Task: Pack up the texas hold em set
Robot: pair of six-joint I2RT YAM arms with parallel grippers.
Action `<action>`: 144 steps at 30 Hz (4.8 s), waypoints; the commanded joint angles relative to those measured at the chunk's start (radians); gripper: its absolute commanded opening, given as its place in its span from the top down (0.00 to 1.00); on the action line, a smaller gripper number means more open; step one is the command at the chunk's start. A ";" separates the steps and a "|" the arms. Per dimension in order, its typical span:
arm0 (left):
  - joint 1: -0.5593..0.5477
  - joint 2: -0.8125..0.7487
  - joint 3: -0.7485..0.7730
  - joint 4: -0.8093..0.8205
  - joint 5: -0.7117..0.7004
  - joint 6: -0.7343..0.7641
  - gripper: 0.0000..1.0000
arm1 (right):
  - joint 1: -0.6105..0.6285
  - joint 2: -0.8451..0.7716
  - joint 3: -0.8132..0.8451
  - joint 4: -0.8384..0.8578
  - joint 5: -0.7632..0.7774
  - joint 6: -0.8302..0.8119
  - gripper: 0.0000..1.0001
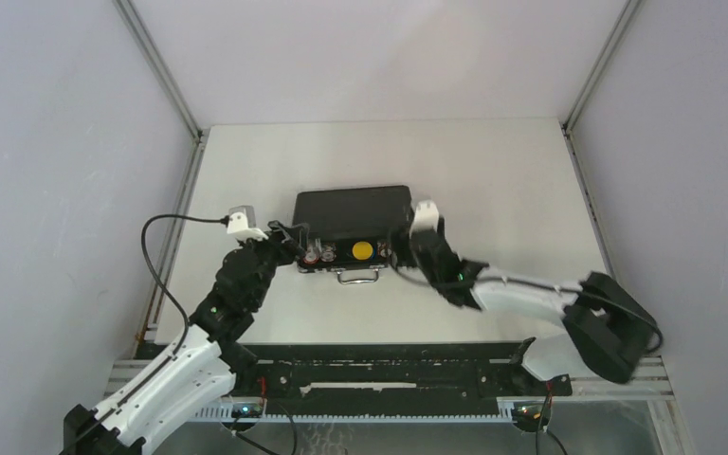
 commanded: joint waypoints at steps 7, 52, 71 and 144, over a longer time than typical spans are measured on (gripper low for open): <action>-0.012 -0.086 -0.060 0.072 -0.006 -0.052 0.33 | 0.391 -0.411 -0.293 -0.046 0.140 0.258 0.41; -0.037 -0.664 -0.487 -0.141 0.108 -0.274 0.30 | 0.334 0.257 -0.278 0.899 0.076 0.661 0.06; -0.037 -0.653 -0.497 -0.143 0.091 -0.263 0.31 | 0.231 0.347 -0.282 1.007 -0.015 0.709 0.05; -0.071 -0.175 -0.538 0.174 0.112 -0.298 0.30 | 0.213 0.318 -0.212 1.127 0.028 0.630 0.06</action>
